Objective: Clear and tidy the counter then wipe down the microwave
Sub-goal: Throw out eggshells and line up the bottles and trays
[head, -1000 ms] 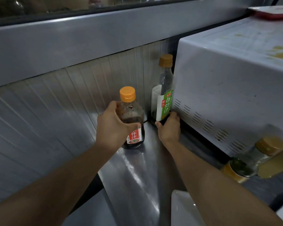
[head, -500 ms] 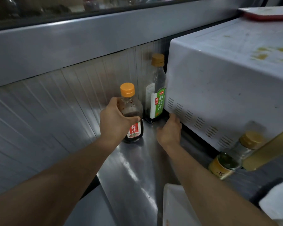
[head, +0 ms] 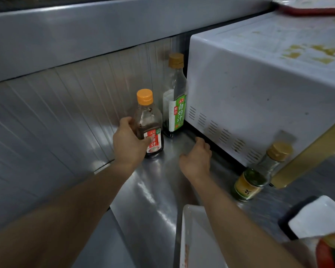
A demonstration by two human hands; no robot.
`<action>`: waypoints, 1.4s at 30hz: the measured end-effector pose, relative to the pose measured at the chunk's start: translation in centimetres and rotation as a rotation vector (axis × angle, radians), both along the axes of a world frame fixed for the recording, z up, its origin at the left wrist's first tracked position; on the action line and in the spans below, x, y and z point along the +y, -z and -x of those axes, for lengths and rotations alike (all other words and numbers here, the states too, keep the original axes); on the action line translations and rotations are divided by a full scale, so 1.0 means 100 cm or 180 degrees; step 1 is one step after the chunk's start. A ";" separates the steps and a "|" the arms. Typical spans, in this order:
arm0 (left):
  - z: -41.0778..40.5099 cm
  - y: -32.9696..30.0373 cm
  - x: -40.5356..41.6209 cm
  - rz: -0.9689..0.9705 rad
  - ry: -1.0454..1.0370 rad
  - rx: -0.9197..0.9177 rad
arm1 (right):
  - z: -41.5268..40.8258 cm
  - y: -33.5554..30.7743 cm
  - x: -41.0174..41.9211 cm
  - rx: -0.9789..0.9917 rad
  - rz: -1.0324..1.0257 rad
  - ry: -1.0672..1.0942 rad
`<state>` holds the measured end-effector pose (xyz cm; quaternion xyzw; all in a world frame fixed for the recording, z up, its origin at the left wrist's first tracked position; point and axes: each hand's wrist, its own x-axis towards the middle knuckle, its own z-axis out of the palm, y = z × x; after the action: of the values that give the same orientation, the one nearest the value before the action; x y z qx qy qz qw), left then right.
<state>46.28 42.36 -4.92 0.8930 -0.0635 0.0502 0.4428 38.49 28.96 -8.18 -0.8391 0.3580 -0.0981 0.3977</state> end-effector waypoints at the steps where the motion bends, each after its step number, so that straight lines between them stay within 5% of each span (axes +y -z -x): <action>1: 0.002 0.006 0.002 -0.0185 0.0012 0.0092 | 0.001 -0.001 0.001 -0.0009 -0.0009 0.0014; 5: -0.001 0.027 0.001 -0.0712 0.0034 0.0341 | 0.000 -0.001 0.001 -0.0069 0.0036 0.0058; 23: -0.015 0.026 -0.036 -0.0815 -0.0439 0.0160 | -0.011 0.015 -0.001 -0.0052 0.0180 0.0033; 30: -0.010 0.017 -0.026 -0.0906 -0.0036 0.0366 | 0.000 0.008 0.003 0.0161 0.0369 -0.0128; 42: 0.042 -0.066 0.038 -0.2227 0.0877 0.0647 | 0.052 -0.077 0.041 0.0594 0.0968 -0.0902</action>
<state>42.05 46.11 1.71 0.9735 -0.1519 -0.1232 0.1182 33.26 33.06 -0.45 -0.9367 0.2529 -0.0161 0.2416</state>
